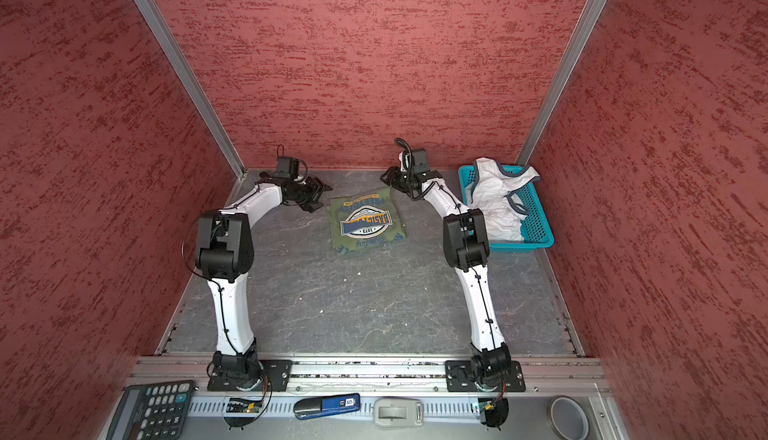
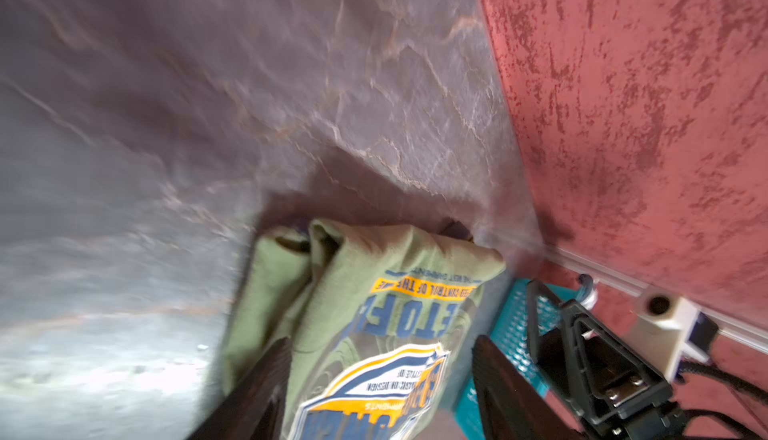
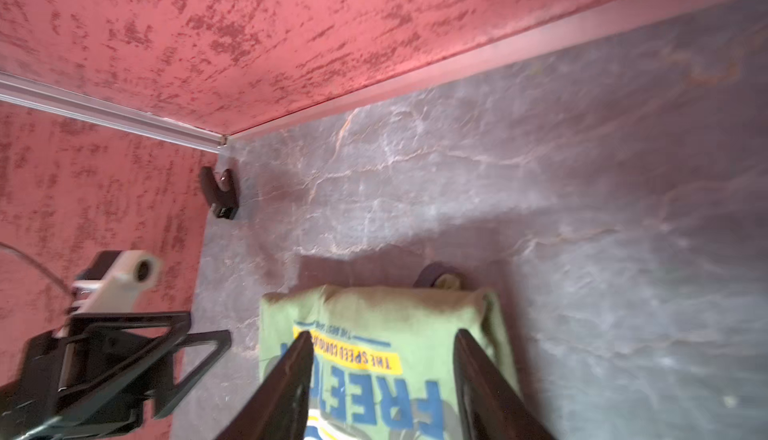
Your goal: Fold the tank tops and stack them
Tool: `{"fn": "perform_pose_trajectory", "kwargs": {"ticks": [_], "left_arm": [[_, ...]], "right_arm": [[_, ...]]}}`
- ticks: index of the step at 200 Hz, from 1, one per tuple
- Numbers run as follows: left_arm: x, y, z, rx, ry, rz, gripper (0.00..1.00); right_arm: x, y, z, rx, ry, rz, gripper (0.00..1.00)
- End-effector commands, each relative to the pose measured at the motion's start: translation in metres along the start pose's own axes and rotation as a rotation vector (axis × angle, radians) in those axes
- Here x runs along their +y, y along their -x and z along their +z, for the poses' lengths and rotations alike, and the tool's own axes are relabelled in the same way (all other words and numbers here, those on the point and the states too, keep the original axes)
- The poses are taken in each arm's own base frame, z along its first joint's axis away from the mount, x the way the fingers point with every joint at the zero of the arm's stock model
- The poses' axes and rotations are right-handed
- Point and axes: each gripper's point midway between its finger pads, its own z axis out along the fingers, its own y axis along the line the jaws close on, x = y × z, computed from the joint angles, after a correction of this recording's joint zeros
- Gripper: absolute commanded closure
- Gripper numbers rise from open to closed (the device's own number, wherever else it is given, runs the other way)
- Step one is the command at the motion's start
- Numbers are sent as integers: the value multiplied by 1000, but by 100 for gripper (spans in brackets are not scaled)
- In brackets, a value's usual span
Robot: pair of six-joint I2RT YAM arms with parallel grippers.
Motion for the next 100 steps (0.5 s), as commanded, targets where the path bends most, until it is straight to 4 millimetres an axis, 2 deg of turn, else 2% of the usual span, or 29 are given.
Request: {"fn": "perform_pose_trajectory", "kwargs": {"ticks": [1, 23, 41, 59, 100], "left_arm": [[-14, 1, -32, -89, 39, 124, 24], [-18, -32, -29, -78, 68, 233, 26], [-11, -47, -17, -81, 136, 291, 28], [0, -46, -7, -94, 207, 307, 28], [13, -22, 12, -132, 310, 357, 28]], "right_arm": [[10, 7, -28, -1, -67, -79, 39], [10, -10, -32, 4, -88, -113, 41], [2, -22, -26, 12, -99, -125, 43], [-10, -26, -18, 26, -134, -129, 41], [-33, -23, 0, 19, -209, -173, 29]]}}
